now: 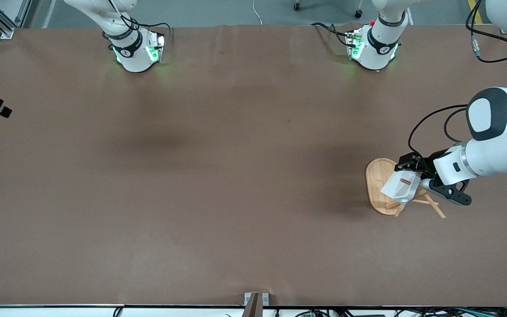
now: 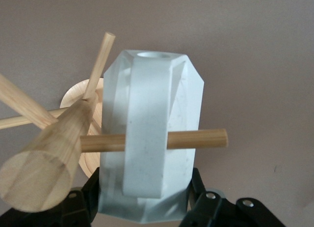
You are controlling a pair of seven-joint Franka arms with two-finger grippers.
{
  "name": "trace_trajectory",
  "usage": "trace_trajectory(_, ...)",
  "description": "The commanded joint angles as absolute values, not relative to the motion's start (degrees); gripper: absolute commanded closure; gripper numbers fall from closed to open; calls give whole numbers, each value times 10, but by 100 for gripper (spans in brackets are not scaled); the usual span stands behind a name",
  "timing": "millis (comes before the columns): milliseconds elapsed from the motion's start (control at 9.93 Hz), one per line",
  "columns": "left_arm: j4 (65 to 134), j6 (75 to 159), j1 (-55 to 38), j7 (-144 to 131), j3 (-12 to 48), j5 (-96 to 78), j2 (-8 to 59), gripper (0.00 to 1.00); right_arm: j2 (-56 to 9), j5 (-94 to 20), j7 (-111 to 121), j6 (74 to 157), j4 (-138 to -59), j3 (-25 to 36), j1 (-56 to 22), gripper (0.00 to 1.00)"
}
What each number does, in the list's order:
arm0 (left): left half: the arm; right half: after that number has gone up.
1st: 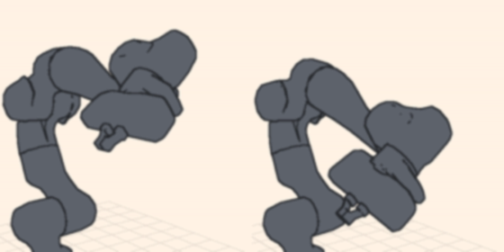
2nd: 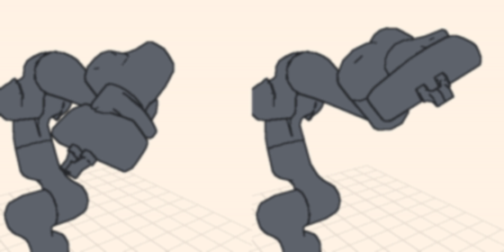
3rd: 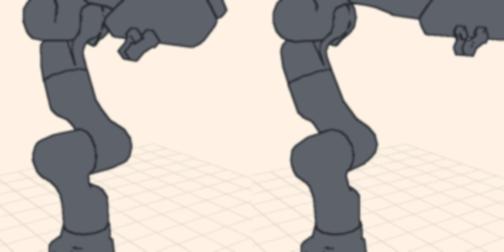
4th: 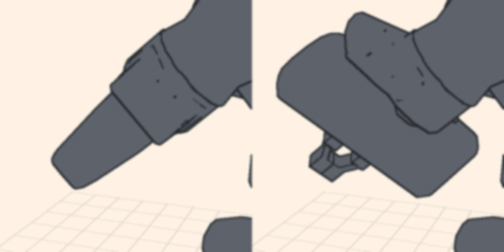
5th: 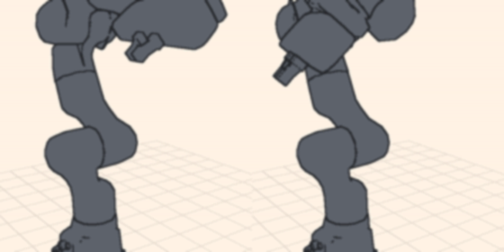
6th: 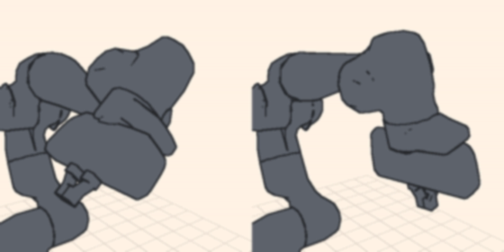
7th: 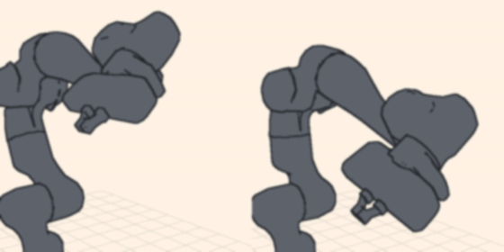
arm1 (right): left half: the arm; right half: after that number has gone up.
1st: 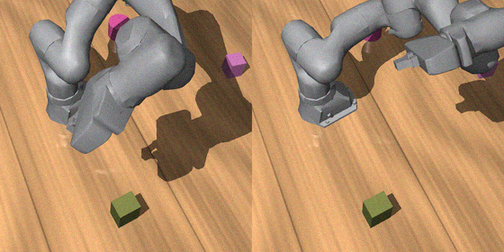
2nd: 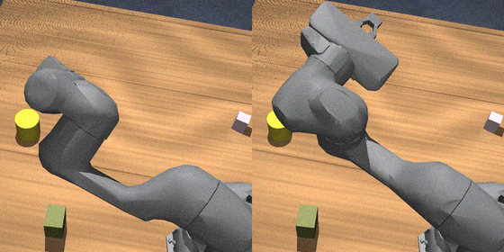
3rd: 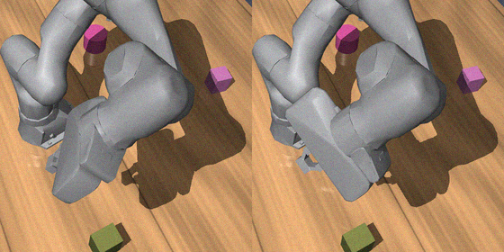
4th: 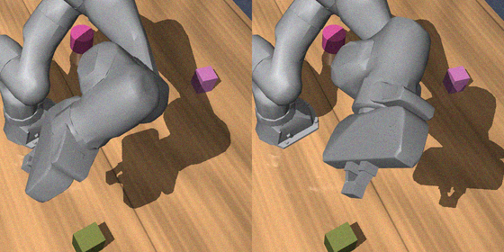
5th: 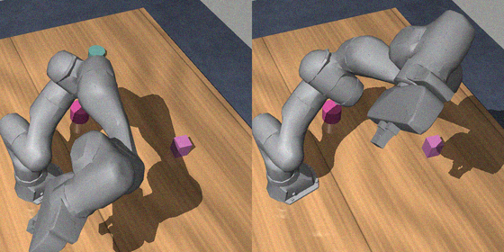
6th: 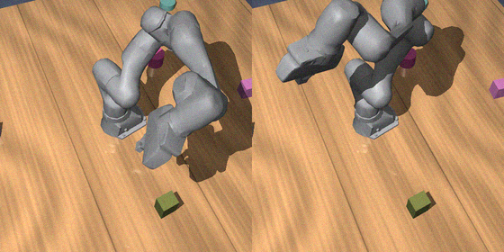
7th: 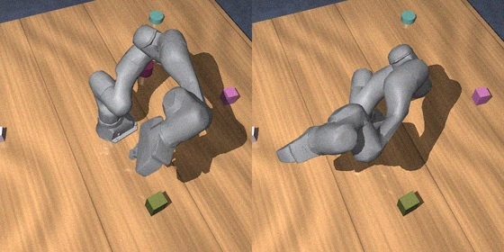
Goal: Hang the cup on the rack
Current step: 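Slide the cup's handle hole onto a rack peg with the left gripper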
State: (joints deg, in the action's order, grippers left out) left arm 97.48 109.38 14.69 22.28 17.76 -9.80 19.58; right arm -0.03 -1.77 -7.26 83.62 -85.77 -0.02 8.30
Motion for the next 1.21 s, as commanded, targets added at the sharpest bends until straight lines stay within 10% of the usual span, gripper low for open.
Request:
trace_trajectory(0, 983, 1070, 147, 222, 171, -98, 179, 70, -5, -15, -68, 826, -846, -2, 84, 0)
trace_trajectory(101, 982, 1050, 145, 222, 159, -98, 171, 66, -4, -15, -67, 825, -847, -3, 83, 0)
trace_trajectory(302, 982, 1031, 145, 227, 156, -97, 162, 0, -4, -15, -67, 824, -847, -3, 83, 0)
trace_trajectory(1107, 974, 1018, 126, 163, 152, -26, 99, 0, -4, -15, -33, 821, -852, -2, 83, 0)
